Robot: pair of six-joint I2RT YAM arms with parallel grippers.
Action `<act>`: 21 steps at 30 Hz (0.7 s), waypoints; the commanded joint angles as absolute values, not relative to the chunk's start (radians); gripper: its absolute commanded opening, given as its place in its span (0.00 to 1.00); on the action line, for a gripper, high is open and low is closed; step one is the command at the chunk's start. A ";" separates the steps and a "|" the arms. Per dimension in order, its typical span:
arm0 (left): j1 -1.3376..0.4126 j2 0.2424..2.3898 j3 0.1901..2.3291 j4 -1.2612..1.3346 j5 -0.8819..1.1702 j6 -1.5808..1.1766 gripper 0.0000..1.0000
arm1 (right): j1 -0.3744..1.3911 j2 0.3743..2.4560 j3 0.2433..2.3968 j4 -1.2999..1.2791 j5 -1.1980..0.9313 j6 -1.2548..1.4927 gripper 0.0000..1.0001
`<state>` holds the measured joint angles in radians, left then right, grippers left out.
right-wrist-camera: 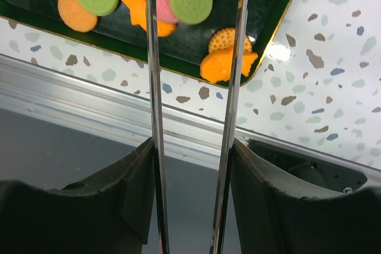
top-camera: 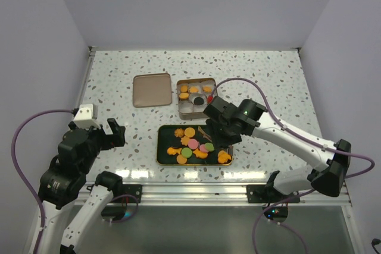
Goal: Pack the cookies
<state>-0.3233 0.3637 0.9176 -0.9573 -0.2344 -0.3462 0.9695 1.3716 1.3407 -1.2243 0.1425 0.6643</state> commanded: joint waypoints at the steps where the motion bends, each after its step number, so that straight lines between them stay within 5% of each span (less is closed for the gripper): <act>1: -0.330 0.376 0.913 -0.905 -0.221 -0.318 1.00 | 0.968 1.304 1.299 -1.255 0.141 0.719 0.52; 21: -0.330 0.351 0.914 -0.905 -0.229 -0.318 1.00 | 1.028 1.243 1.204 -1.250 0.020 0.793 0.53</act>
<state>-0.3233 0.3618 0.9176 -0.9573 -0.2310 -0.3458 1.0210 1.2648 1.2167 -1.2491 0.0376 0.7712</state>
